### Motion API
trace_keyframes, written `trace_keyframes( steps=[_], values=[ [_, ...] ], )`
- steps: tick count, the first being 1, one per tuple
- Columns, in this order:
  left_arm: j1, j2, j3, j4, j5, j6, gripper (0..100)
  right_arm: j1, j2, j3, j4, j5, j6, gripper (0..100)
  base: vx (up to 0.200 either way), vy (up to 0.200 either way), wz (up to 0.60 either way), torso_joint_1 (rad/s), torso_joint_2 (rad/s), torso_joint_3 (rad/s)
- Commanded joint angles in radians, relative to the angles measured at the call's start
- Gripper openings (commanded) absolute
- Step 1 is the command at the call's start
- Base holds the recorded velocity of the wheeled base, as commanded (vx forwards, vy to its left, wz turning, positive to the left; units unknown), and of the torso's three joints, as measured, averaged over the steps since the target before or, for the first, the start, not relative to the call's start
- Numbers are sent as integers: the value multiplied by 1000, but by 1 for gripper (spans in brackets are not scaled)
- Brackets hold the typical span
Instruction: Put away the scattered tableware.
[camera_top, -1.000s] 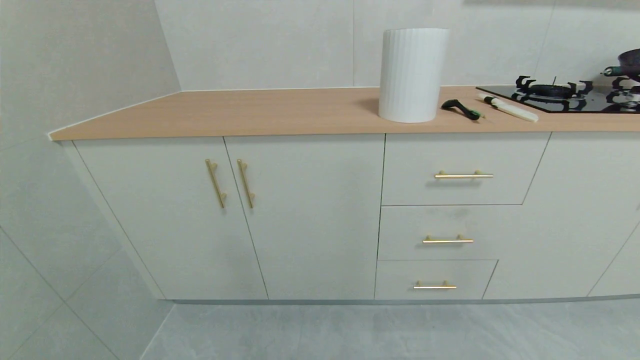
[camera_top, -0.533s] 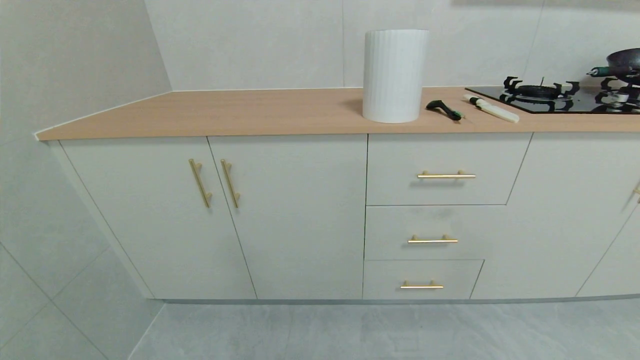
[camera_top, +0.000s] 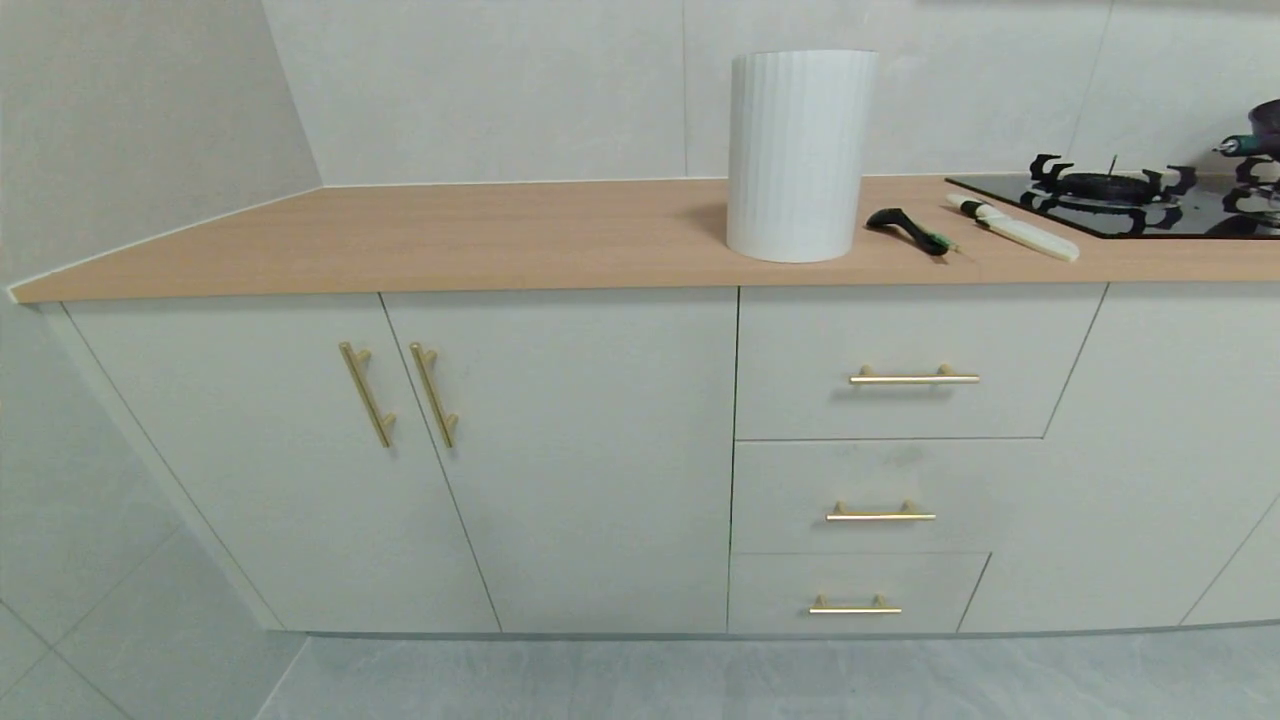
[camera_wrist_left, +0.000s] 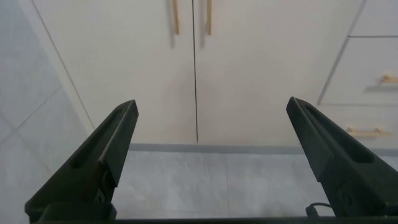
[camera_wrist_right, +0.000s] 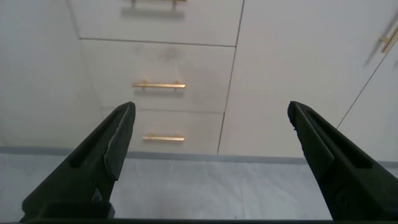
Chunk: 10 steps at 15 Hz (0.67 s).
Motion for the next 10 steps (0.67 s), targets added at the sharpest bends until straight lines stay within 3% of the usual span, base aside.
trace_keyframes(
  steps=[1,9,10],
  values=[
    [0,1,0,-1,1,-1,100,0,2,0,-1,0,-1,100,0,0,0,0,0,0],
    [0,1,0,-1,0,-3,100,2,3,0,-14,5,-24,100,0,0,0,0,0,0],
    [0,1,0,1,1,-3,100,3,23,-80,-7,14,-24,100,0,0,0,0,0,0]
  ],
)
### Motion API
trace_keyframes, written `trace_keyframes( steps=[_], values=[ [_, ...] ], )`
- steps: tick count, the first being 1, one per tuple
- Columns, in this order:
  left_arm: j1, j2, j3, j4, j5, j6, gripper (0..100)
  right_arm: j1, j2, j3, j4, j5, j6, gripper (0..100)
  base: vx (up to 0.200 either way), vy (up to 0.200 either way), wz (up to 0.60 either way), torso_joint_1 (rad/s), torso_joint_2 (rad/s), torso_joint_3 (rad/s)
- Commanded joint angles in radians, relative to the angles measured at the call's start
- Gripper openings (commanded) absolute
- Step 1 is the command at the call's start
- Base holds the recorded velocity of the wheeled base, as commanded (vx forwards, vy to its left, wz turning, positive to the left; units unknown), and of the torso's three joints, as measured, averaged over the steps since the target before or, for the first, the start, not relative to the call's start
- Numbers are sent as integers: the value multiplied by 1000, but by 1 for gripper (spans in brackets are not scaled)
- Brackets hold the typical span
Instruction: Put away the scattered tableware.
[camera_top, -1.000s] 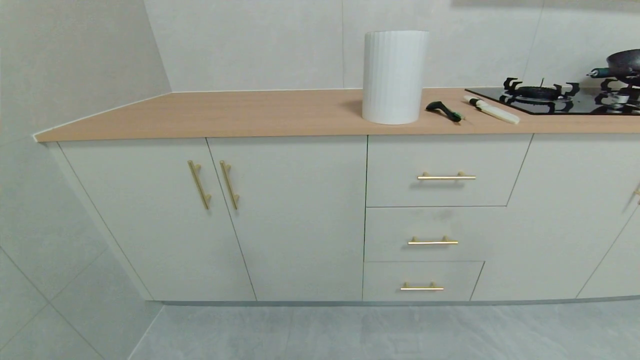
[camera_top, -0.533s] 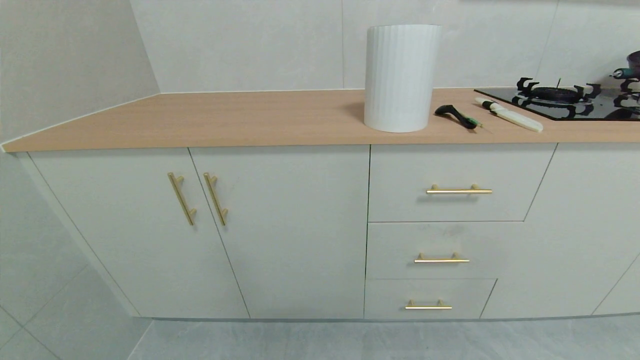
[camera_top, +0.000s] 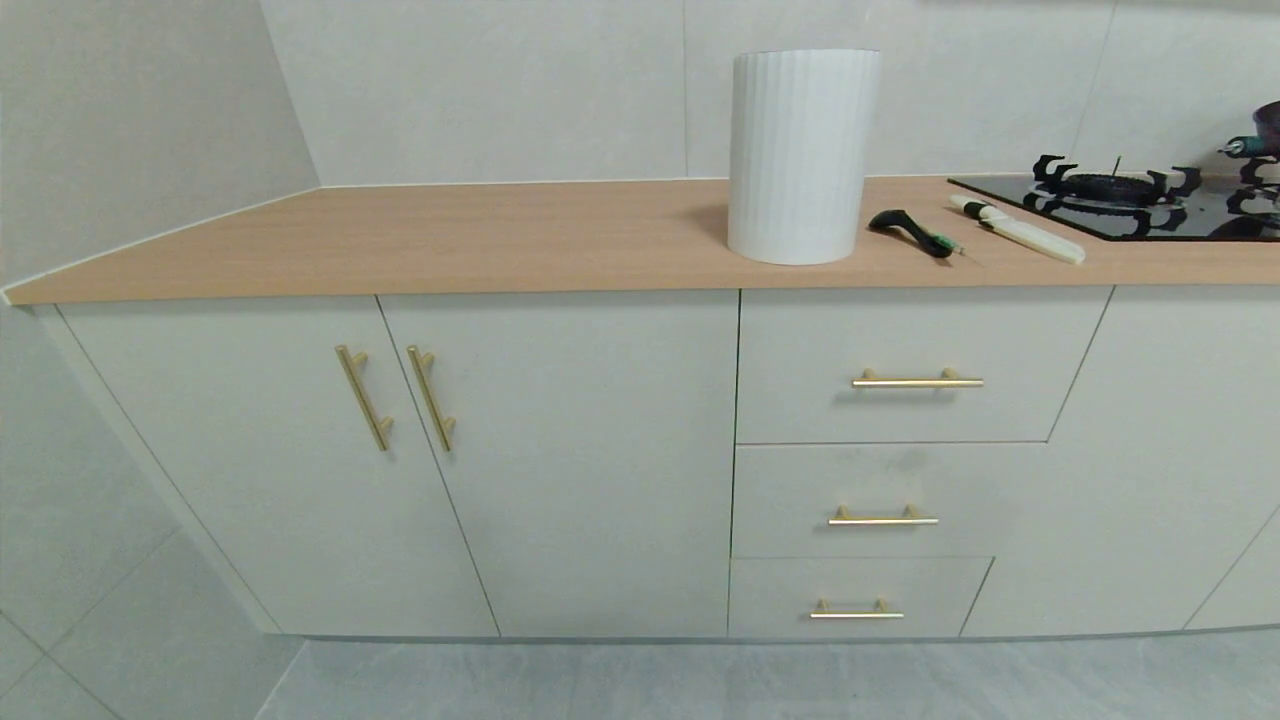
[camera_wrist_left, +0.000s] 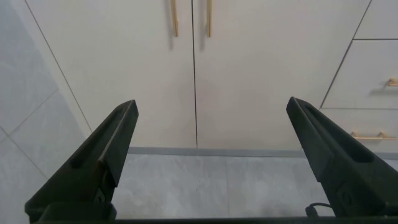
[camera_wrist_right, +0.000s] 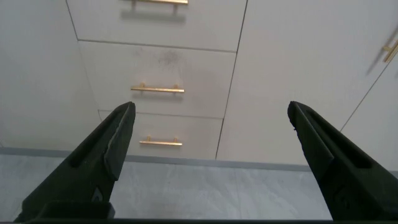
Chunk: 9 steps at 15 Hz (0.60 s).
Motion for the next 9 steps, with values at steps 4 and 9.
trace_keyframes(
  steps=[4,9],
  values=[
    [0,1,0,-1,0,0,100,8,364,-238,40,103,-1,100,0,0,0,0,0,0],
    [0,1,0,0,2,0,100,107,994,-422,30,171,24,100,0,0,0,0,0,0]
  ],
)
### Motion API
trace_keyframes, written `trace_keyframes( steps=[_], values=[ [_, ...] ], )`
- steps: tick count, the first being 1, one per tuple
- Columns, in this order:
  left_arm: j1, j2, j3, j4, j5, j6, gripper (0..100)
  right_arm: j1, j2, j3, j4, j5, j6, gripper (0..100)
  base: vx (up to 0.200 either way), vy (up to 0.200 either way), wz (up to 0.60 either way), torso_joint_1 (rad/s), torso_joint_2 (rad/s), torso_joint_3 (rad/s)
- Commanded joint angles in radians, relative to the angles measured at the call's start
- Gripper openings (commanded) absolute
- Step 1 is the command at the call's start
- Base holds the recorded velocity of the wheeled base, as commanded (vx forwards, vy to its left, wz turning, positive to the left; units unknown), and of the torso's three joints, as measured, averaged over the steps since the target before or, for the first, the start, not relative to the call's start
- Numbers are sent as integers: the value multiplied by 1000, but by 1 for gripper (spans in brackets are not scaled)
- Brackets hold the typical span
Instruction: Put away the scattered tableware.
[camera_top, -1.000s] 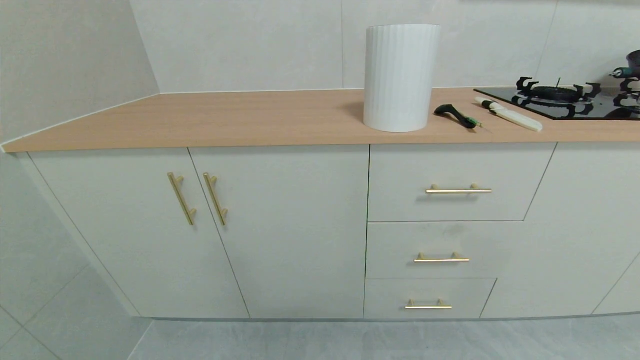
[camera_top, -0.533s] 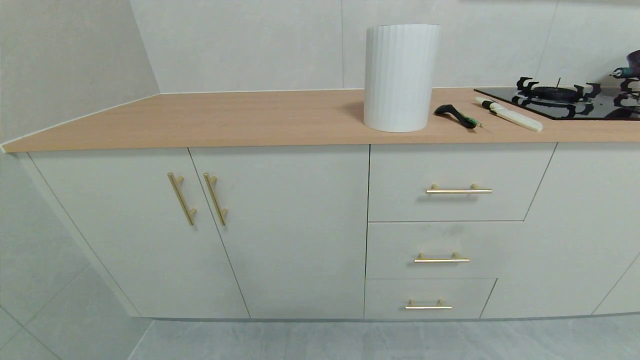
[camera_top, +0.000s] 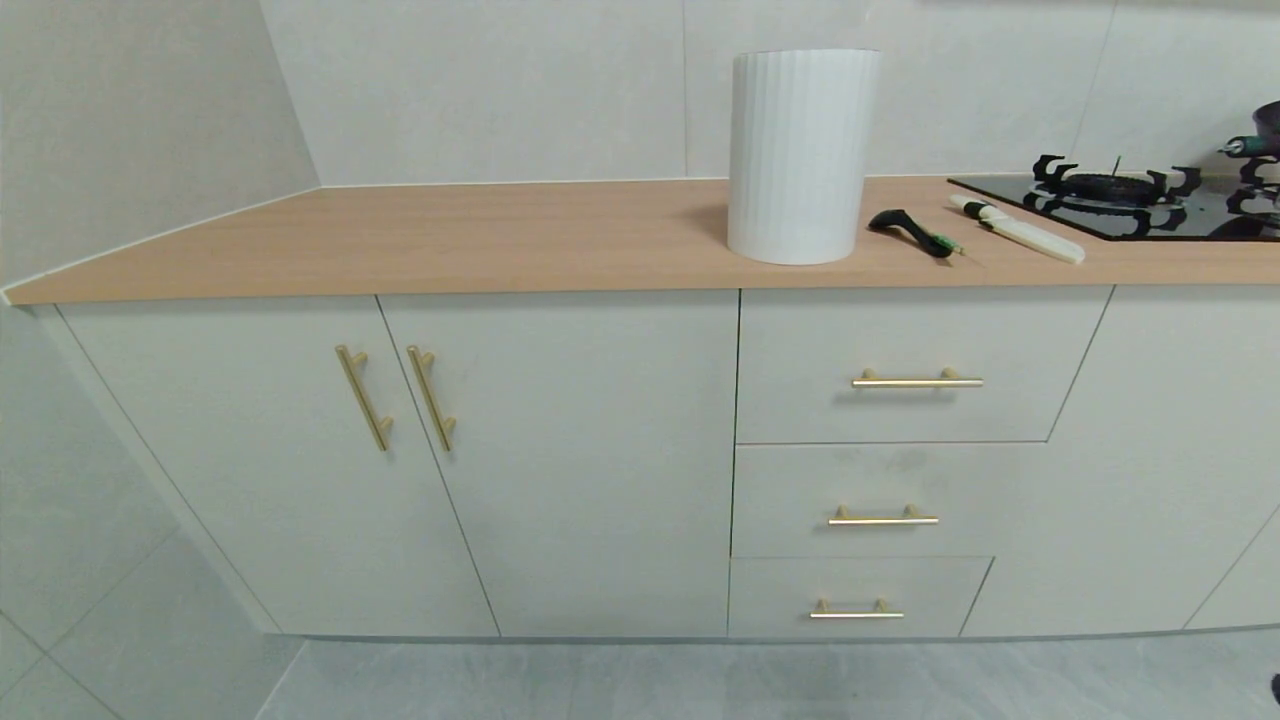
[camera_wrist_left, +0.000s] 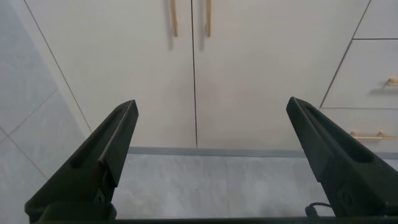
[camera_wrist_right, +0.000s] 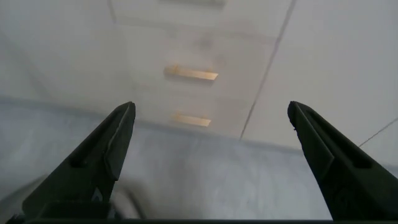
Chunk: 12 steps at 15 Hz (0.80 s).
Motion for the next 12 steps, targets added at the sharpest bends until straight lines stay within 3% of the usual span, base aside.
trace_keyframes(
  steps=[1,5,10,12],
  values=[
    [0,1,0,0,-1,0,100,86,513,-158,-15,33,15,100,0,0,0,0,0,0],
    [0,1,0,0,-1,0,100,101,921,-318,-193,30,50,100,0,0,0,0,0,0],
    [0,1,0,0,1,-1,100,102,1177,-500,-198,-4,159,100,0,0,0,0,0,0],
    [0,1,0,0,1,-1,100,158,1278,-528,-206,-27,184,100,0,0,0,0,0,0]
  ],
)
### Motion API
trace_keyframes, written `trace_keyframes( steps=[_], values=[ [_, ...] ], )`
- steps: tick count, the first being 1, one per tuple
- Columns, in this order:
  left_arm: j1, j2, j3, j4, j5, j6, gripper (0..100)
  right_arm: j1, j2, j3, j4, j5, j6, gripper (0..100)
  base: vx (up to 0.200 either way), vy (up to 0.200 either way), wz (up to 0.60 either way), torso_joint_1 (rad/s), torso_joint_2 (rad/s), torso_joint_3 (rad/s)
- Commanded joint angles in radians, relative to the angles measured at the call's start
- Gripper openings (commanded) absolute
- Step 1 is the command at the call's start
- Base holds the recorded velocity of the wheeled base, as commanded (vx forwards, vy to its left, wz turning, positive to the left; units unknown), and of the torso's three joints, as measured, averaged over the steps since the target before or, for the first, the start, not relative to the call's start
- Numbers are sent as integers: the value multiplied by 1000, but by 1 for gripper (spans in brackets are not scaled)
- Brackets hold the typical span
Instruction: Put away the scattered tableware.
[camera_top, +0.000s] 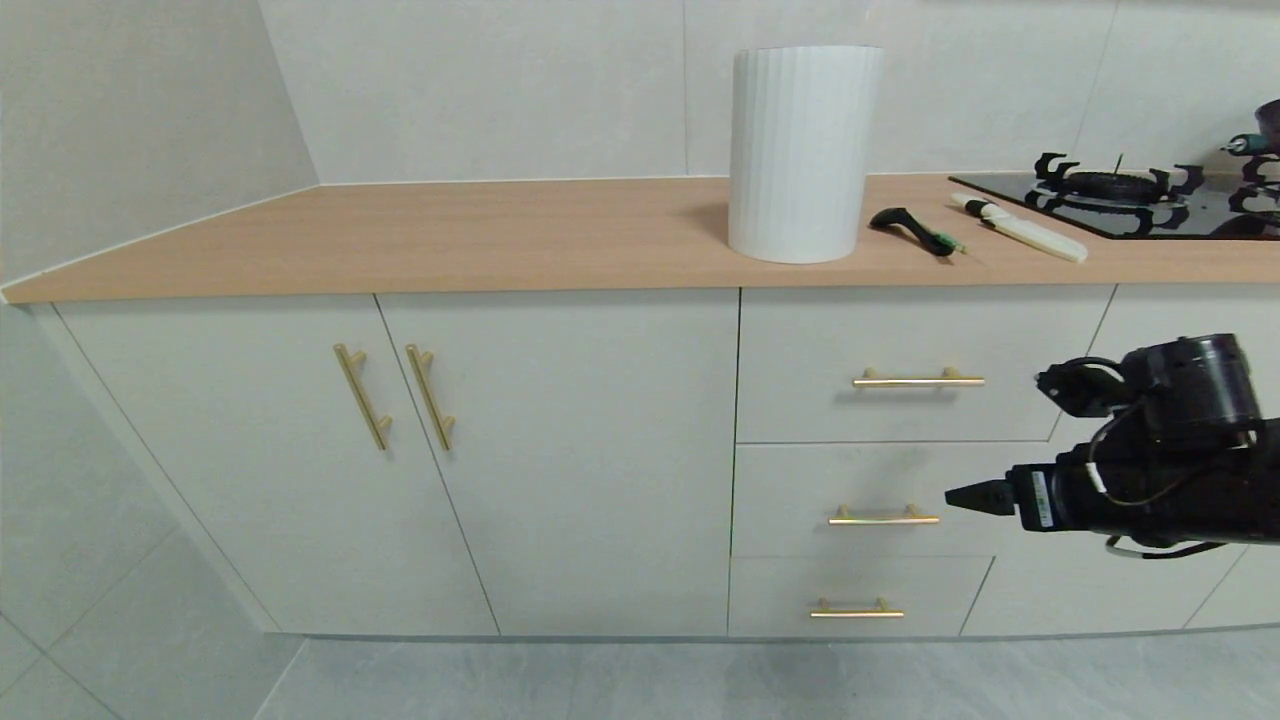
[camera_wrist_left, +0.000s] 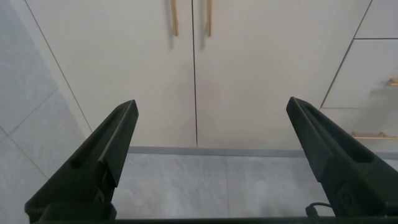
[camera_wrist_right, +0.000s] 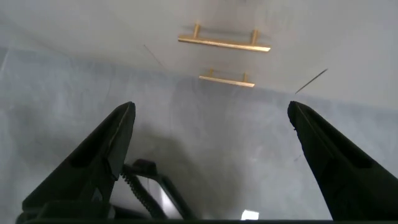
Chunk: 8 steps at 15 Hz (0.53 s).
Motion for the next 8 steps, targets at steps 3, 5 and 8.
trace_keyframes(
  steps=[3,5,8],
  values=[
    [1,1,0,0,1,-1,100,75,310,-29,-151,-145,18,100,0,0,0,0,0,0],
    [-1,1,0,0,1,-1,100,75,388,-10,-302,-177,21,100,0,0,0,0,0,0],
    [-1,1,0,0,1,-1,100,76,485,0,-491,-205,35,100,0,0,0,0,0,0]
  ],
)
